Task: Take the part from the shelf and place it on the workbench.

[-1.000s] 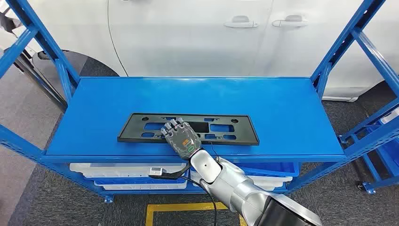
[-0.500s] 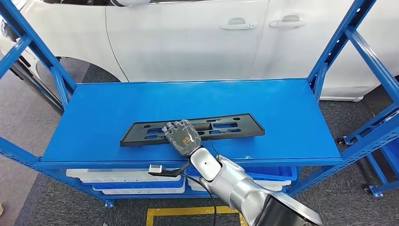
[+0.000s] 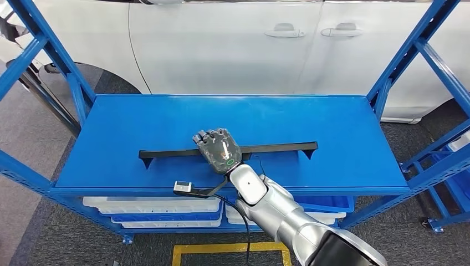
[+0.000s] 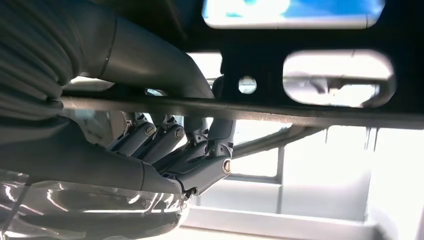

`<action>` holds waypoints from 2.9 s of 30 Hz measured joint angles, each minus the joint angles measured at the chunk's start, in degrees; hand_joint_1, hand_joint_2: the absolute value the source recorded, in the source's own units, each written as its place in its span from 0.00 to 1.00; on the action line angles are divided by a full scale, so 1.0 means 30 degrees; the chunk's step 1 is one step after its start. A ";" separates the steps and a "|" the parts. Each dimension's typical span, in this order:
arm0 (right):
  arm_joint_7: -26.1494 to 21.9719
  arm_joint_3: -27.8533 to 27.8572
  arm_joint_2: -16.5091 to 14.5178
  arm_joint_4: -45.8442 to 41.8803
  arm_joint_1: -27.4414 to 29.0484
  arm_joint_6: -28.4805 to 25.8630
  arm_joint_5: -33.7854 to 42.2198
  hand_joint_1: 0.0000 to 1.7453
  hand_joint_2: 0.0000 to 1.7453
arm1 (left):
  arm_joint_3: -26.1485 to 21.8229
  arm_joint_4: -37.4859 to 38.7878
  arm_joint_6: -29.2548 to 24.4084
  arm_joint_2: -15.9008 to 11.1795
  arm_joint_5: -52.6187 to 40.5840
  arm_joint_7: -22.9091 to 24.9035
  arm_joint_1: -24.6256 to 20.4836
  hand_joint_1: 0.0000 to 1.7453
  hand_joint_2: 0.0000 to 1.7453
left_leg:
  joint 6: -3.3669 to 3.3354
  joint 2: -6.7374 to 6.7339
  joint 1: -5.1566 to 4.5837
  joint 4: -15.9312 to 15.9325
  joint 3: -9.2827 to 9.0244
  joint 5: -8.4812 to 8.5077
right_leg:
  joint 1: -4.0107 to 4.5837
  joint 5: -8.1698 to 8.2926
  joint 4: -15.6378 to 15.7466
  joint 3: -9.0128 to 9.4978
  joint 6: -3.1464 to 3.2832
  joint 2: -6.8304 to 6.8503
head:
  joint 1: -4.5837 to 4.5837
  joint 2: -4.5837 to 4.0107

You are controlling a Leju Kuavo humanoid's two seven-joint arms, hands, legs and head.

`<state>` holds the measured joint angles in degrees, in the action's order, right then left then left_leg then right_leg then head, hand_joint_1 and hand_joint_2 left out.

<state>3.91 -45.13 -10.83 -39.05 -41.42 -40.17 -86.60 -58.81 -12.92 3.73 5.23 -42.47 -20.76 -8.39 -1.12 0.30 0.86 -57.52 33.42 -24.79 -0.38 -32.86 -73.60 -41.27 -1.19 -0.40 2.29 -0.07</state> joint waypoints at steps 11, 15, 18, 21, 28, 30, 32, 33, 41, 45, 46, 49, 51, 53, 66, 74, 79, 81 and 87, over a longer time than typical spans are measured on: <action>-1.2127 0.5738 0.0850 -1.0474 0.3551 0.0786 1.8265 1.00 1.00 | -0.0029 0.0000 -0.0670 -0.0056 0.0527 -0.0740 0.0105 0.00 1.00 | 0.0670 0.0037 -0.0118 -0.0618 0.0189 -0.0629 | 0.0069 0.2686 0.5210 0.2164 0.0757 0.0071 | 0.0002 0.0002; -1.3194 0.5757 0.1873 -1.5554 0.4733 0.2988 2.4297 1.00 1.00 | -0.0148 0.0000 -0.0788 -0.0115 0.0763 -0.0758 0.0220 0.00 1.00 | 0.1007 0.0005 0.0008 -0.5022 0.2205 -0.2737 | 0.0007 0.2663 0.5267 0.2214 0.0944 0.0107 | 0.0004 0.0000; -1.3348 0.5747 0.2350 -1.7948 0.5393 0.4005 2.5661 1.00 1.00 | -0.0275 0.0000 -0.0830 -0.0182 0.0820 -0.0758 0.0299 0.00 1.00 | 0.1016 0.0005 0.0032 -0.4525 0.2027 -0.1793 | 0.0011 0.2582 0.5236 0.2313 0.0903 0.0048 | 0.0003 0.0000; -1.3699 0.5685 0.2740 -2.0383 0.6067 0.6056 2.7692 1.00 1.00 | -0.0350 0.0000 -0.0830 -0.0242 0.0871 -0.0763 0.0272 0.00 1.00 | 0.0760 0.0009 -0.0052 -0.0831 0.0266 -0.0250 | 0.0073 0.2452 0.5170 0.2420 0.0694 0.0023 | 0.0004 0.0002; -1.3990 0.5309 0.3387 -2.4183 0.7149 0.8733 2.8822 1.00 1.00 | -0.0373 0.0002 -0.0588 -0.0208 0.0918 -0.1070 0.0256 0.00 1.00 | 0.0050 0.0023 0.0012 0.0149 -0.0185 -0.0085 | 0.0080 0.1756 0.4448 0.2179 0.0102 0.0051 | 0.0000 0.0000; -1.4001 0.5289 0.3406 -2.4296 0.7162 0.8795 2.8824 1.00 1.00 | -0.0373 0.0000 -0.0581 -0.0208 0.0920 -0.1086 0.0252 0.00 1.00 | 0.0020 0.0019 0.0012 0.0153 -0.0187 -0.0083 | 0.0083 0.1616 0.4278 0.2095 0.0092 0.0055 | 0.0000 0.0000; -1.4001 0.5284 0.3411 -2.4316 0.7164 0.8806 2.8824 1.00 1.00 | -0.0375 0.0000 -0.0579 -0.0208 0.0920 -0.1088 0.0252 0.00 1.00 | 0.0019 0.0017 0.0012 0.0153 -0.0186 -0.0082 | 0.0083 0.1592 0.4244 0.2078 0.0091 0.0055 | 0.0000 0.0000; -1.4001 0.5222 0.3464 -2.4514 0.7236 0.8893 2.8822 1.00 1.00 | -0.0377 0.0002 -0.0570 -0.0208 0.0925 -0.1097 0.0243 0.00 1.00 | 0.0003 0.0009 0.0002 0.0152 -0.0180 -0.0083 | 0.0063 0.1171 0.3434 0.1705 0.0065 0.0054 | 0.0000 0.0000; -1.3799 0.4280 0.3992 -2.6203 0.7787 0.9925 2.8457 1.00 1.00 | -0.0388 0.0007 -0.0559 -0.0142 0.0940 -0.1210 0.0162 0.00 1.00 | 0.0603 0.0041 -0.0101 -0.0154 -0.0119 -0.0304 | -0.0043 0.2215 0.5041 0.2536 0.0462 0.0027 | 0.0002 0.0002; -1.3753 0.4106 0.3979 -2.6092 0.7581 1.0069 2.8667 1.00 1.00 | -0.0413 0.0018 -0.0679 -0.0084 0.1109 -0.1097 0.0163 0.00 1.00 | 0.0916 0.0016 -0.0031 -0.2979 0.0982 -0.2276 | -0.0095 0.2433 0.5166 0.2548 0.0824 0.0160 | 0.0000 0.0000; -1.3753 0.4089 0.3974 -2.6014 0.7530 1.0114 2.8805 1.00 1.00 | -0.0433 0.0024 -0.0741 -0.0064 0.1138 -0.1053 0.0201 0.00 1.00 | 0.0960 0.0016 -0.0018 -0.4243 0.1496 -0.2895 | -0.0066 0.2451 0.5146 0.2493 0.0858 0.0168 | 0.0000 0.0000; -1.3717 0.4080 0.3973 -2.5752 0.7399 1.0276 2.9242 1.00 1.00 | -0.0519 0.0029 -0.0931 -0.0053 0.1279 -0.0967 0.0419 0.00 1.00 | 0.0922 0.0015 -0.0023 -0.5044 0.1603 -0.2856 | 0.0024 0.2483 0.5035 0.2338 0.0897 0.0171 | 0.0002 0.0000; -1.3649 0.4078 0.3973 -2.5613 0.7231 1.0329 2.9460 1.00 1.00 | -0.0595 0.0029 -0.1025 -0.0064 0.1383 -0.0925 0.0518 0.00 1.00 | 0.0721 0.0016 -0.0060 -0.2524 0.0209 -0.1730 | 0.0059 0.2505 0.4978 0.2305 0.0867 0.0169 | 0.0002 0.0000; -1.3571 0.4067 0.3977 -2.5473 0.6942 1.0317 2.9694 1.00 1.00 | -0.0725 0.0029 -0.1116 -0.0076 0.1463 -0.0893 0.0590 0.00 1.00 | 0.0518 0.0024 -0.0164 -0.0528 -0.0788 -0.1058 | 0.0108 0.2596 0.4940 0.2237 0.0716 0.0168 | 0.0000 0.0000; -1.3857 0.3987 0.4414 -2.4566 0.5995 0.9300 3.1581 1.00 1.00 | -0.1160 0.0036 -0.1654 -0.0051 0.1543 -0.0401 0.0967 0.00 1.00 | -0.0056 -0.0070 -0.0130 -0.0196 0.1104 0.0766 | -0.0049 0.0420 0.1908 0.2468 -0.0162 0.0129 | 0.0000 0.0000; -1.3190 0.3628 0.4954 -2.4495 0.5108 0.8484 3.2177 1.00 1.00 | -0.1333 0.0036 -0.1830 -0.0128 0.1497 -0.0313 0.1029 0.00 1.00 | 0.0746 0.0026 -0.0133 -0.1154 0.1945 0.0348 | -0.0009 0.1440 0.5282 0.3792 0.0811 0.0188 | 0.0004 0.0000; -1.3274 0.3348 0.5359 -2.3936 0.4408 0.8499 3.3058 1.00 1.00 | -0.1366 0.0036 -0.1908 -0.0135 0.1521 -0.0246 0.1004 0.00 1.00 | 0.0998 0.0012 -0.0031 -0.5881 0.2599 -0.2316 | 0.0066 0.2536 0.5174 0.2353 0.0965 0.0218 | 0.0004 0.0000; -1.3077 0.3224 0.5624 -2.3659 0.3755 0.8190 3.3572 1.00 1.00 | -0.1372 0.0036 -0.1903 -0.0138 0.1506 -0.0242 0.0972 0.00 1.00 | 0.0855 0.0015 -0.0047 -0.4506 0.1126 -0.1345 | 0.0092 0.2945 0.5076 0.1771 0.0893 0.0203 | 0.0007 0.0000; -1.2828 0.3055 0.6418 -2.3263 0.2665 0.7503 3.4680 1.00 1.00 | -0.1372 0.0040 -0.1923 -0.0177 0.1373 -0.0281 0.0825 0.00 1.00 | 0.0240 0.0004 -0.0282 0.0363 -0.1856 -0.1294 | 0.0074 0.3920 0.5238 0.1262 0.0274 0.0288 | 0.0003 0.0002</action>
<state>-34.58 -35.97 8.43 -108.84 -33.43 -17.66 17.44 -62.93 -12.80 -2.04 4.70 -38.35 -21.61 -5.91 -0.40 0.31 0.01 -56.43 27.85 -28.67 -0.16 -21.10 -57.89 -37.48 -0.37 0.46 2.31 -0.06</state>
